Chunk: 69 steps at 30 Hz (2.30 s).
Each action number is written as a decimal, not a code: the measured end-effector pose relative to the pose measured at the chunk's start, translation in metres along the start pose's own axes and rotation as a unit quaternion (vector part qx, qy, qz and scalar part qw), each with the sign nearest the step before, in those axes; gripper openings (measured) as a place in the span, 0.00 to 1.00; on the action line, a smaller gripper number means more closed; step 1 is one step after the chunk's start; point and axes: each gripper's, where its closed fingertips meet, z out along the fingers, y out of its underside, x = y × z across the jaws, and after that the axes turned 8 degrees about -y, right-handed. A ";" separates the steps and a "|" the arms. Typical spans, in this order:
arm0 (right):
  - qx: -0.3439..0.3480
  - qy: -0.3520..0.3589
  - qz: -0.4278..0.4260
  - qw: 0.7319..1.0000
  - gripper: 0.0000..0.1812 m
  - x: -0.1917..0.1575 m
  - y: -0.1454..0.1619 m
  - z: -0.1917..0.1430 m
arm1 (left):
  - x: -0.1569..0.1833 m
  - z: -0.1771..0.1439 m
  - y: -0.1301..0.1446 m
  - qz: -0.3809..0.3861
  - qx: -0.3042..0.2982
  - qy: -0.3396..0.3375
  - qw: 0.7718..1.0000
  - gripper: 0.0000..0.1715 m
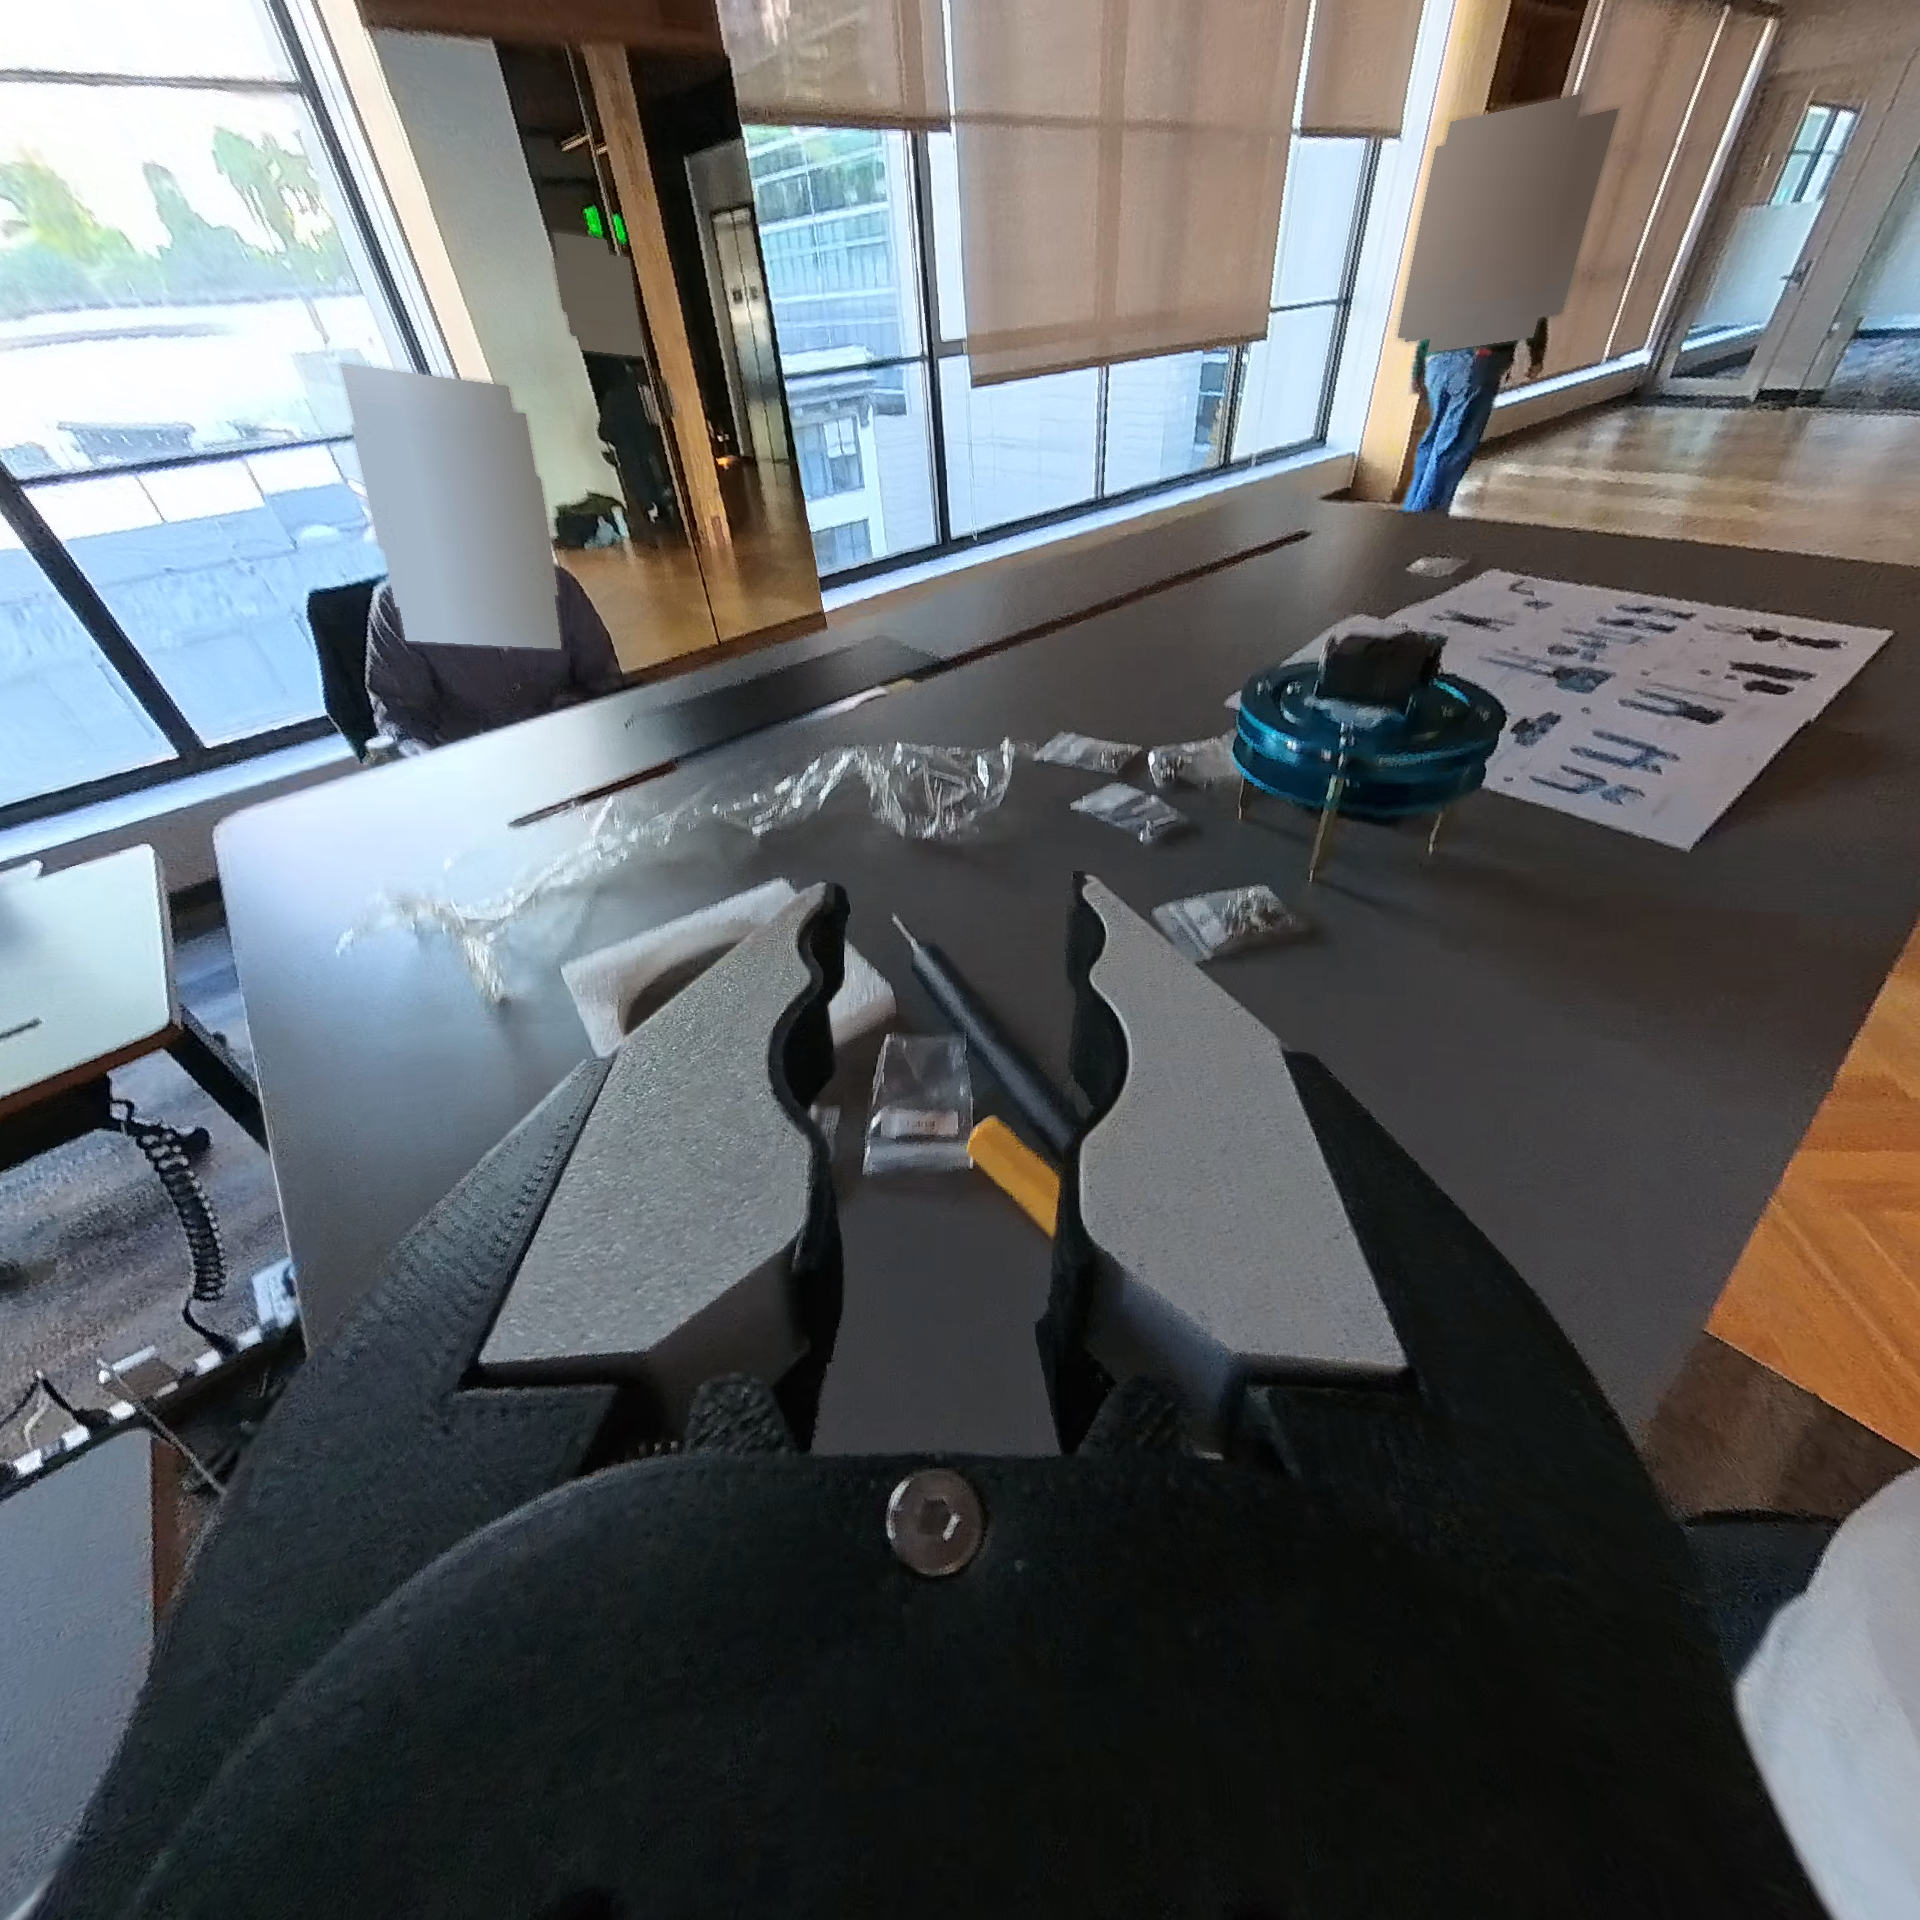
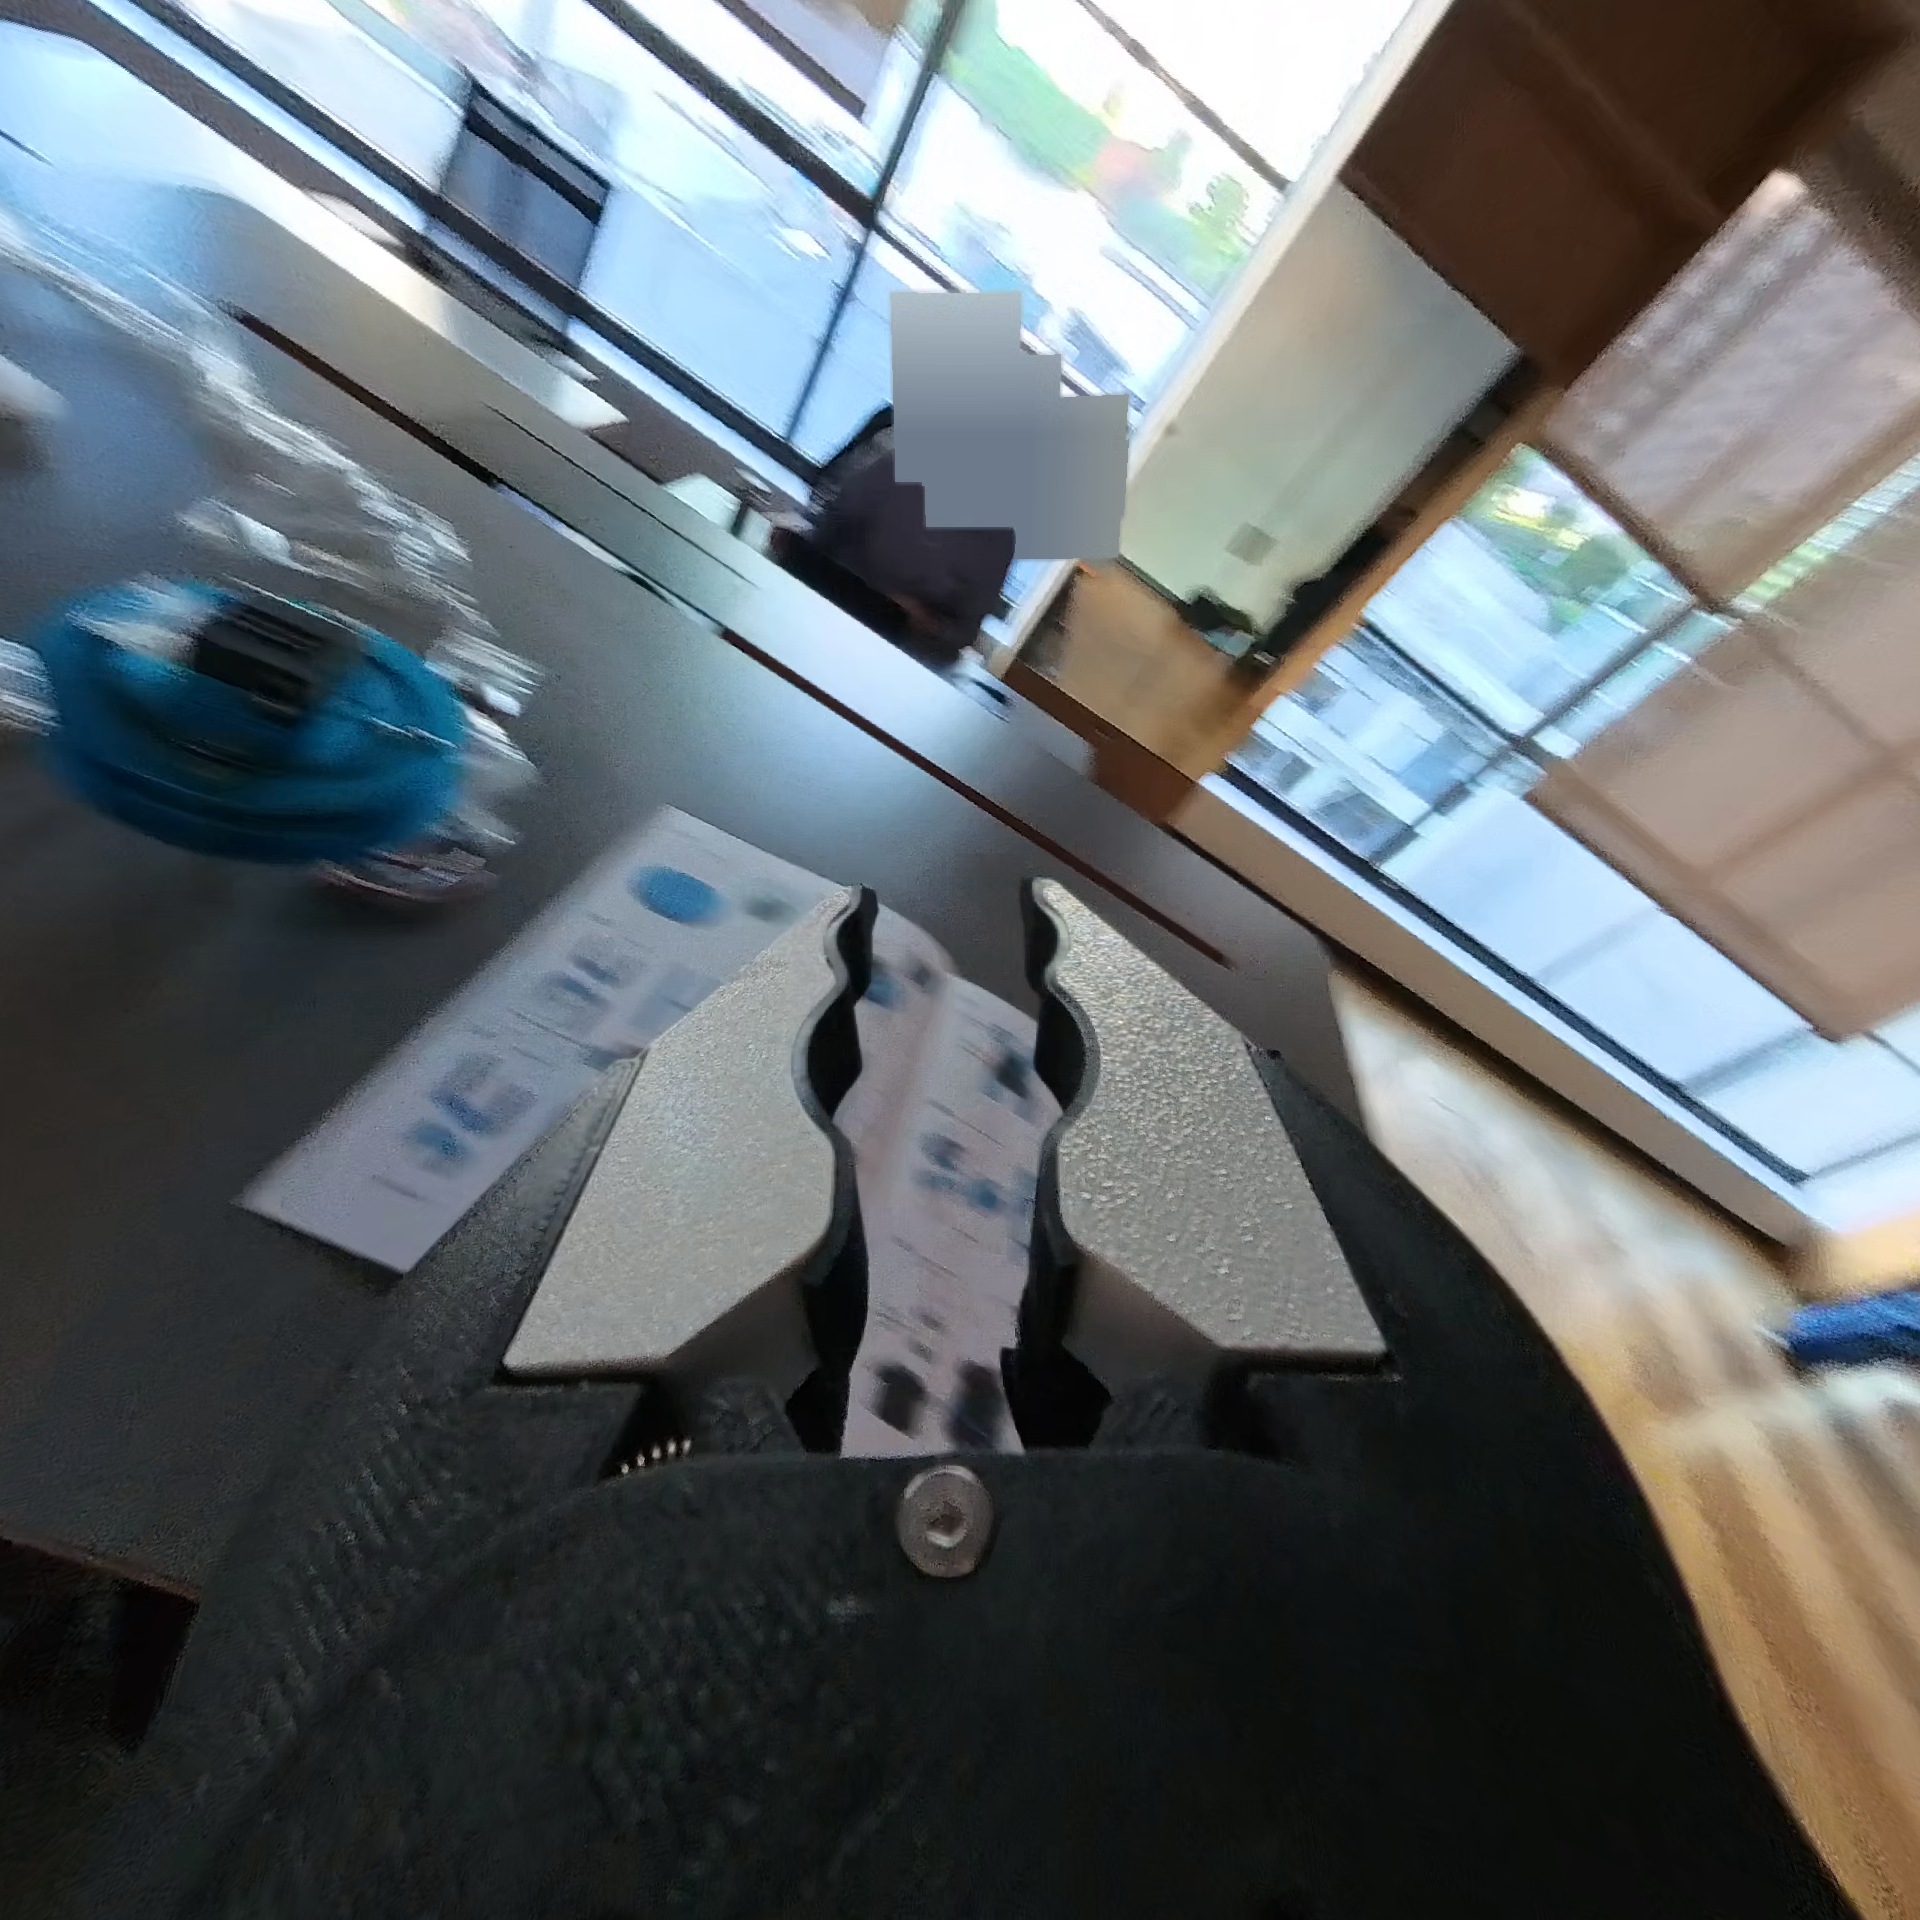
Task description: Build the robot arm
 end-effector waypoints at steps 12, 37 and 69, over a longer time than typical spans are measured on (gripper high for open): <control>-0.051 -0.208 0.032 0.976 0.13 0.139 0.190 -0.010 | 0.158 0.083 -0.060 -0.029 0.037 -0.044 0.998 0.24; -0.128 -0.541 0.053 0.830 0.08 0.103 0.323 0.037 | 0.377 0.170 -0.092 -0.115 -0.010 -0.078 0.990 0.22; -0.001 -0.552 0.036 0.833 0.05 0.166 0.293 0.049 | 0.419 0.213 -0.101 -0.107 -0.013 -0.043 0.993 0.22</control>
